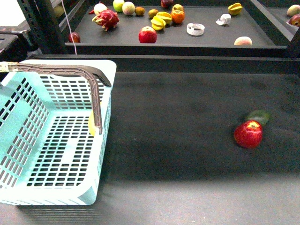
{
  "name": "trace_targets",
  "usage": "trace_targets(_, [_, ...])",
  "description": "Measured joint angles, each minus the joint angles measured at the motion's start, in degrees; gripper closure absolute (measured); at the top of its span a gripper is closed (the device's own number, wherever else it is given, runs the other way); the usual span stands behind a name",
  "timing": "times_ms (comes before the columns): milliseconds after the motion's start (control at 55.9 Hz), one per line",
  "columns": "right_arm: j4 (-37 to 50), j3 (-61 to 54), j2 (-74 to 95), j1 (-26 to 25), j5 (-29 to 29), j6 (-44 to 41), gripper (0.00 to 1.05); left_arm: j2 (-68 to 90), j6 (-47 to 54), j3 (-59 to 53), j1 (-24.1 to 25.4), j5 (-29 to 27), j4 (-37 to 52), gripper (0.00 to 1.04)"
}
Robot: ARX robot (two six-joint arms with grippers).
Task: Pick mango with right arm and hold basket with left
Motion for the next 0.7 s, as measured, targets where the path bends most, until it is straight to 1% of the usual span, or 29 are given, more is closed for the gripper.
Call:
trace_targets(54, [0.0,0.0,0.0,0.02,-0.02,0.0,0.08,-2.82,0.94,-0.5,-0.72,-0.44,-2.34,0.93])
trace_targets(72, [0.0,0.0,0.0,0.02,-0.02,0.0,0.08,-3.8,1.18,-0.66,-1.27,-1.31,-3.1,0.96])
trace_targets(89, [0.0,0.0,0.0,0.02,-0.02,0.0,0.08,-5.4,1.38,-0.85,-2.73,-3.96,-4.39,1.02])
trace_targets(107, [0.0,0.0,0.0,0.02,-0.04,0.0,0.08,-6.38,1.27,-0.98,-3.58,-5.07,-5.14,1.03])
trace_targets(215, [0.0,0.0,0.0,0.02,-0.07,0.0,0.08,-11.61,1.88,-1.16,-5.81,-5.6,-9.53,1.03])
trace_targets(698, [0.0,0.0,0.0,0.02,-0.02,0.0,0.08,-29.92,2.29,-1.22,-5.86,-5.79,-26.47,1.03])
